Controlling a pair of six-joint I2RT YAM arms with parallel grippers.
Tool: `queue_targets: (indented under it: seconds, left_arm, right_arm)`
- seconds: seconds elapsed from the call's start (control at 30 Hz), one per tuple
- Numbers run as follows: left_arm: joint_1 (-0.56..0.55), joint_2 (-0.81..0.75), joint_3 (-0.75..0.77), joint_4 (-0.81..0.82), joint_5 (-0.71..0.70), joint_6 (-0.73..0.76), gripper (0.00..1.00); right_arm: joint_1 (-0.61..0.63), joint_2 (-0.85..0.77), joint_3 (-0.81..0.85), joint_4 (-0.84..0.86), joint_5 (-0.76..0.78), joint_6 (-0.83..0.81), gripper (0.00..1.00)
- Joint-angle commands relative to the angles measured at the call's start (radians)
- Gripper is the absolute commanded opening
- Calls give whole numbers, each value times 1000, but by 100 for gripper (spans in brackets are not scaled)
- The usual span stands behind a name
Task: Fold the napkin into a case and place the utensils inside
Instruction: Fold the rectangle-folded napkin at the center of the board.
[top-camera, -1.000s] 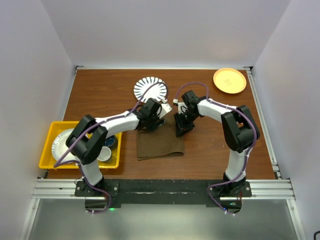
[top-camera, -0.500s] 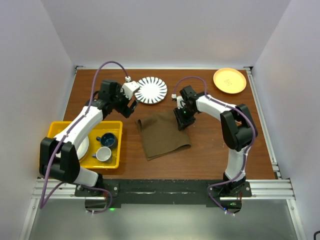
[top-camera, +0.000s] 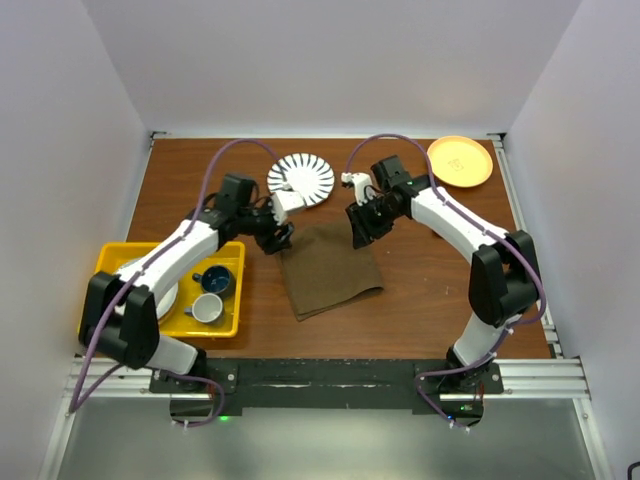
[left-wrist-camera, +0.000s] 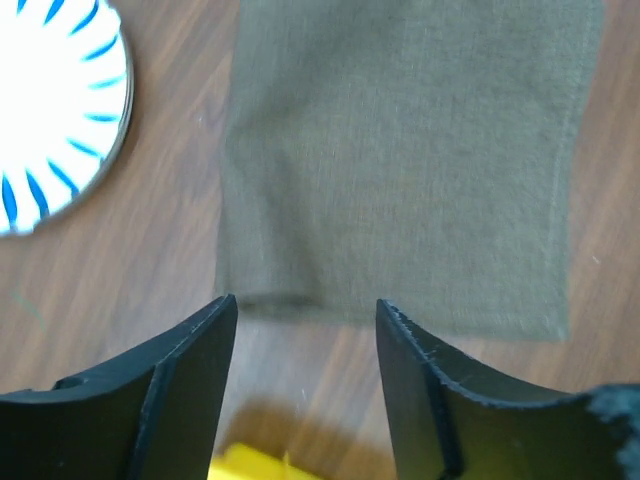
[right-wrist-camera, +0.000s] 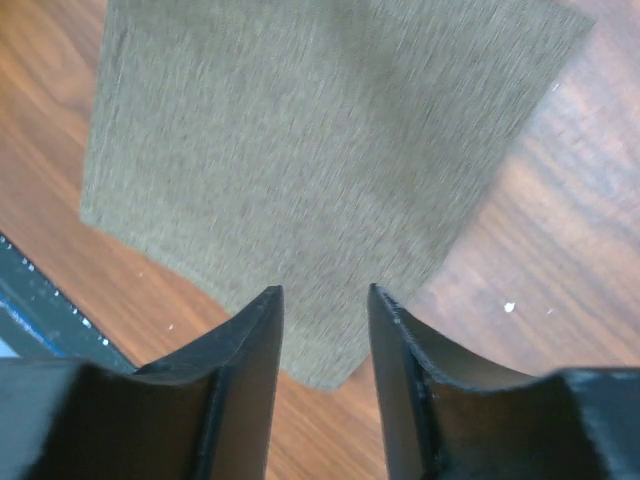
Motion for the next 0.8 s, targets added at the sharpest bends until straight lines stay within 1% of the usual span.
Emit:
queue_targets:
  seconds: [0.0, 0.03, 0.07, 0.1, 0.13, 0.2, 0.3, 0.37, 0.4, 0.5, 0.57, 0.67, 0.7, 0.73, 0.77]
  left_arm:
    - [-113, 121, 98, 95, -186, -46, 58]
    - [-116, 147, 110, 98, -206, -58, 53]
    - [-116, 206, 144, 74, -226, -60, 52]
    - [-116, 239, 161, 58, -272, -60, 49]
    - [-114, 269, 179, 40, -287, -57, 45]
    - [-111, 335, 198, 14, -345, -58, 43]
    - [-70, 372, 187, 3, -396, -66, 38]
    - [-47, 395, 182, -3, -425, -67, 37]
    - [-24, 403, 181, 0, -429, -72, 36]
    - [-10, 440, 196, -9, -424, -83, 35]
    - [-9, 448, 202, -12, -387, -89, 36]
    - [-2, 416, 207, -19, -300, -90, 45]
    - [1, 397, 202, -14, -286, -89, 51]
    - [5, 351, 193, -14, -257, -72, 54]
    - [16, 319, 185, -14, -194, -64, 57]
  right_arm:
    - [-1, 0, -71, -11, -6, 14, 40]
    - [-2, -1, -81, -5, 0, 17, 39]
    - [-2, 2, -87, 5, 3, 23, 38]
    - [-2, 6, -97, 8, 8, 23, 38]
    - [-1, 9, -99, 11, 11, 24, 38]
    - [-1, 26, -101, 11, 22, 29, 37]
    - [-2, 48, -110, 12, 34, 29, 37]
    - [-1, 61, -124, 18, 45, 29, 37]
    - [-2, 68, -127, 22, 48, 27, 36]
    - [-2, 85, -134, 23, 60, 21, 36]
    - [-2, 83, -134, 20, 54, 14, 36]
    - [-1, 62, -118, 5, 28, 0, 38]
    - [-1, 56, -111, -1, 14, -6, 39]
    - [-1, 37, -107, -11, 13, -15, 40]
    - [-1, 29, -98, -15, 7, -17, 40]
